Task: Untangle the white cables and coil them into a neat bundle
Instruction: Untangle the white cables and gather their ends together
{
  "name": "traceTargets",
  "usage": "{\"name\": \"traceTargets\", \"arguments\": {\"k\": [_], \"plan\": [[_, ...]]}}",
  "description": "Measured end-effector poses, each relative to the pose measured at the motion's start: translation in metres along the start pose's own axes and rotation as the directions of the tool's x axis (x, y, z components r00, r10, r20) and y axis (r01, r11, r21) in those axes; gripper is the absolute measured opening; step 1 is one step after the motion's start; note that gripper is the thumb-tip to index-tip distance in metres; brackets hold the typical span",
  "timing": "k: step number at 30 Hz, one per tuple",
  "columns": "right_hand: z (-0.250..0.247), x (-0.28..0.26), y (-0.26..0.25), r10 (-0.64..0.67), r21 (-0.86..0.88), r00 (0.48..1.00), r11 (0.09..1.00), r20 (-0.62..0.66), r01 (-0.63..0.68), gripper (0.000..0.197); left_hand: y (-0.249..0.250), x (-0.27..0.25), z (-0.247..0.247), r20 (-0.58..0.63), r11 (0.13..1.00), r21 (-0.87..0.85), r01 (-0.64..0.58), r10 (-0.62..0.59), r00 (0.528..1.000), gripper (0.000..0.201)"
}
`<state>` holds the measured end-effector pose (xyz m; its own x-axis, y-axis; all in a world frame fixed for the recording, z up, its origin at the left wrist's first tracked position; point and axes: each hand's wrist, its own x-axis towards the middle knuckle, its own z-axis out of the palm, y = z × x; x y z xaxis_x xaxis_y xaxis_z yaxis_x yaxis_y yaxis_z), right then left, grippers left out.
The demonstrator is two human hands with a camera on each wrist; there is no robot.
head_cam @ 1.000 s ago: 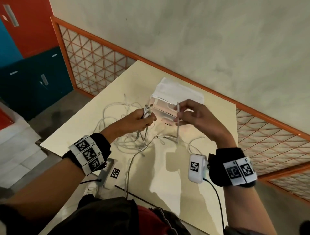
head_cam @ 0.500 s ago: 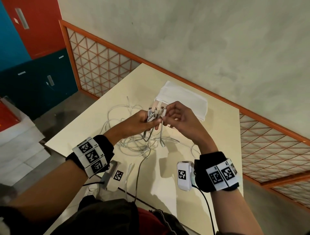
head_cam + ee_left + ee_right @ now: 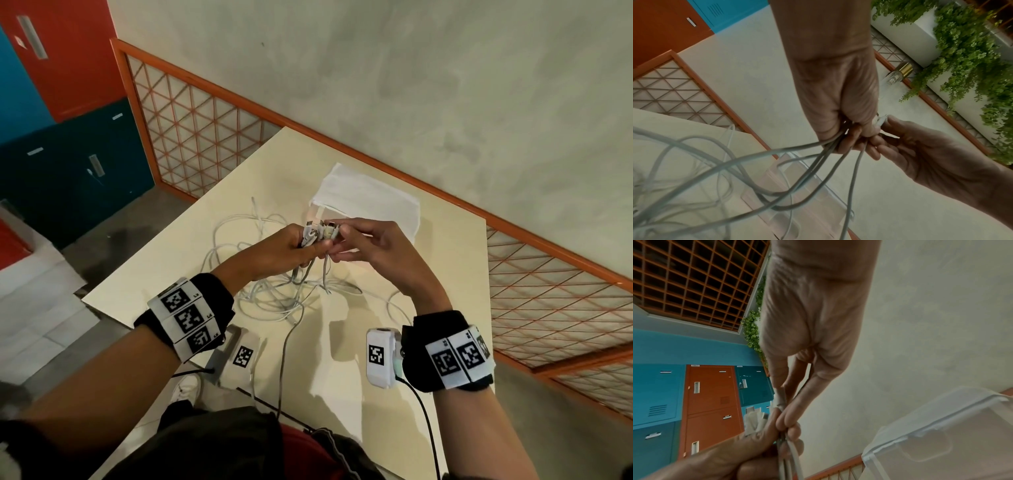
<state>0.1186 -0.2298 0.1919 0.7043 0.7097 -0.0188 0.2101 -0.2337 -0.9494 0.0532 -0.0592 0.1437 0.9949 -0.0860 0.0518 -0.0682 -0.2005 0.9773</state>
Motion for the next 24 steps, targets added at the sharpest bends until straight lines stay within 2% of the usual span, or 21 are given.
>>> {"name": "traceTargets", "arguments": {"k": [4, 9, 14, 17, 21, 24], "plan": [[-0.002, 0.004, 0.003, -0.010, 0.027, 0.999, 1.000, -0.048, 0.012, 0.027, 0.003, 0.003, 0.002, 0.036, 0.999, 0.034, -0.012, 0.010, 0.999, 0.017], [-0.003, 0.009, 0.006, -0.005, 0.045, 0.999, 0.999, -0.043, 0.006, 0.024, 0.009, 0.005, 0.002, 0.063, 0.999, 0.033, -0.022, 0.020, 0.998, 0.024], [-0.007, 0.013, 0.006, -0.027, -0.094, 0.999, 0.995, -0.038, 0.024, 0.021, 0.008, 0.010, -0.002, 0.150, 0.995, 0.094, 0.032, -0.046, 0.988, 0.026], [-0.009, 0.017, 0.006, -0.016, -0.147, 1.000, 0.989, 0.008, 0.017, 0.022, 0.007, 0.012, 0.000, 0.205, 0.990, 0.131, 0.046, -0.073, 0.976, 0.024], [-0.009, 0.019, 0.004, -0.002, -0.114, 0.999, 0.993, 0.047, 0.008, 0.011, 0.009, 0.012, 0.001, 0.258, 0.995, 0.064, 0.077, -0.091, 0.962, 0.022], [-0.008, 0.021, 0.009, -0.010, -0.095, 1.000, 0.995, -0.003, 0.010, 0.016, 0.009, 0.014, 0.000, 0.270, 0.993, -0.016, 0.119, -0.110, 0.956, 0.029]]}}
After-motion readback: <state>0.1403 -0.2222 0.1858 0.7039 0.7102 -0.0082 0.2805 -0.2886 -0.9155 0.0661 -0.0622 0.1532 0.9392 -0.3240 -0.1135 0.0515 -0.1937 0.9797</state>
